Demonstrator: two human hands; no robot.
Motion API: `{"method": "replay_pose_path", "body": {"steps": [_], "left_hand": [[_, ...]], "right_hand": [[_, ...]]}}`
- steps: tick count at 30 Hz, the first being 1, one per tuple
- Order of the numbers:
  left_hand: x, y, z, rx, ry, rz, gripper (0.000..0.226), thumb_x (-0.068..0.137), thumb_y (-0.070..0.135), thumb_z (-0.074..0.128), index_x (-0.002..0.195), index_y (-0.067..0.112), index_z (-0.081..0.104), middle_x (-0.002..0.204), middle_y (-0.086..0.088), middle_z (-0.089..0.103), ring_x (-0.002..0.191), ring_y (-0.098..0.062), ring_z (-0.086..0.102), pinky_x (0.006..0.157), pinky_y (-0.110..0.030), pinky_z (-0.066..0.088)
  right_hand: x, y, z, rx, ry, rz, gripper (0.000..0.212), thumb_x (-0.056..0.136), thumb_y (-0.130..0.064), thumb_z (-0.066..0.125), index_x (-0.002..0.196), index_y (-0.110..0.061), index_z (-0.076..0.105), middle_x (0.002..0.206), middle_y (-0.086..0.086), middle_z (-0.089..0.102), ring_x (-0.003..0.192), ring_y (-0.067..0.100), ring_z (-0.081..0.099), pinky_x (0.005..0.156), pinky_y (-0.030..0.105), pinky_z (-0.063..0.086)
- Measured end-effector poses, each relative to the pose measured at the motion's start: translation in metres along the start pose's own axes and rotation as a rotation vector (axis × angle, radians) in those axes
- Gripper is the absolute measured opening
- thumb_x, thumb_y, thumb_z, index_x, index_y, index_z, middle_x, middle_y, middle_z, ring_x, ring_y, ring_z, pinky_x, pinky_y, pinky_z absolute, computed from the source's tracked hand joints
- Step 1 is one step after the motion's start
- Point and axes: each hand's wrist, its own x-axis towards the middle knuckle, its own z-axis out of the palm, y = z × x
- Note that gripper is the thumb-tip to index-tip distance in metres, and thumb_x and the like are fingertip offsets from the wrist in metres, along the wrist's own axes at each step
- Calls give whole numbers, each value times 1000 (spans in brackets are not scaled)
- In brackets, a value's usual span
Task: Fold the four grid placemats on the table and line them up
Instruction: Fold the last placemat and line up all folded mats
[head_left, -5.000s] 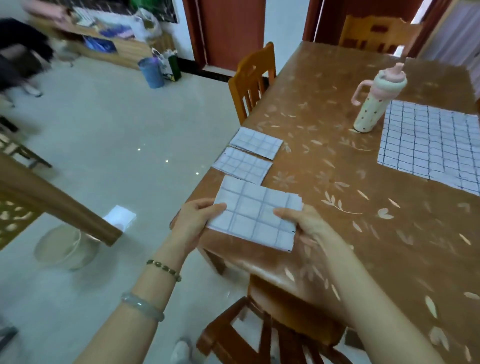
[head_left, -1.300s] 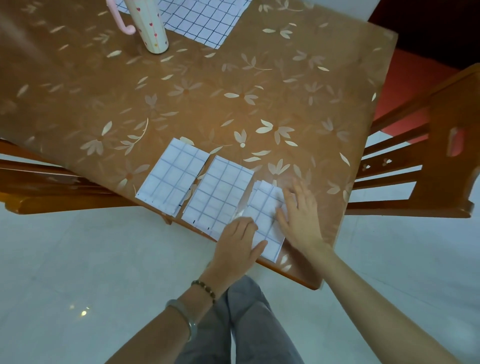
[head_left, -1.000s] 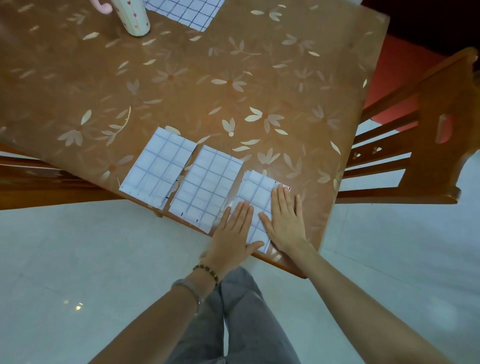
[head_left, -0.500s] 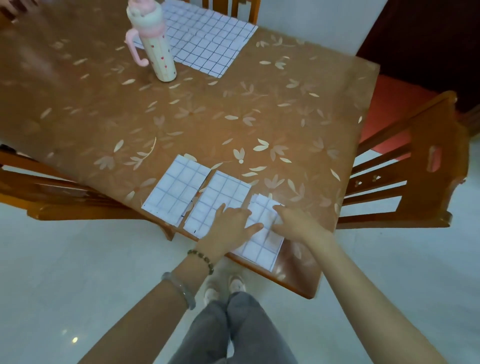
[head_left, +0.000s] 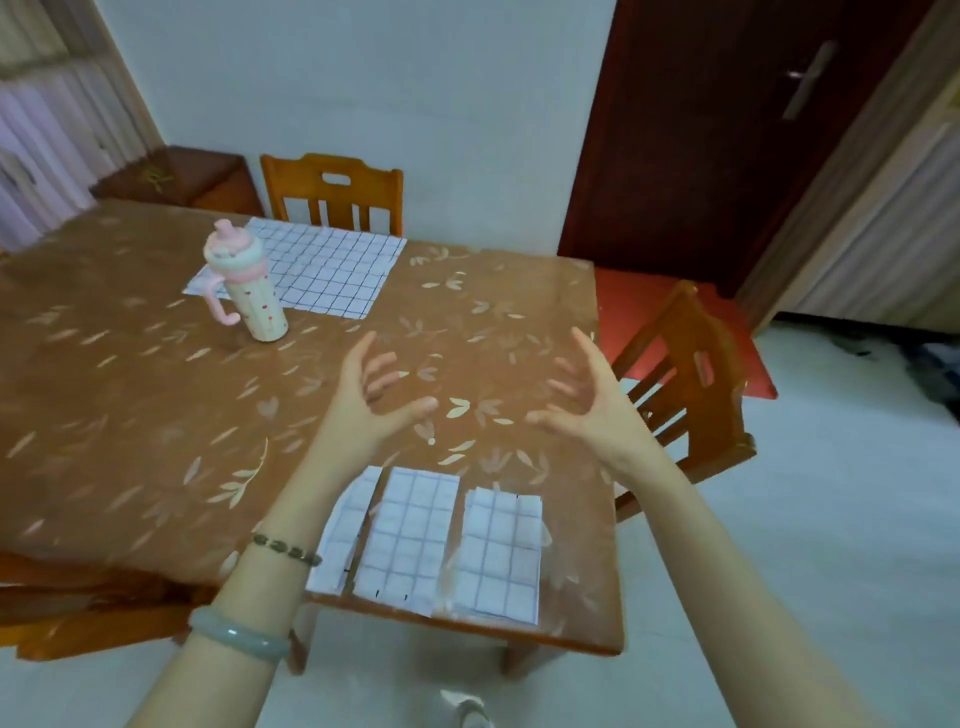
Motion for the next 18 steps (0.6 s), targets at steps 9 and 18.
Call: {"method": "replay_pose_path", "body": {"steps": [9, 18], "left_hand": [[11, 55, 52, -63, -337, 266, 126, 48, 39, 93, 146, 43, 13, 145, 11, 36, 127, 0, 45, 109, -27, 37], [-17, 80, 138, -109, -602, 405, 117, 54, 36, 89, 142, 53, 13, 151, 10, 33, 130, 0, 44, 111, -32, 37]], "right_hand": [[-79, -20, -42, 113, 409, -80, 109, 67, -14, 84, 147, -41, 15, 151, -3, 32, 136, 8, 34, 109, 30, 37], [-172, -20, -94, 32, 719, -18, 106, 63, -26, 82, 140, -47, 14, 151, 1, 31, 136, 18, 37, 110, 46, 36]]}}
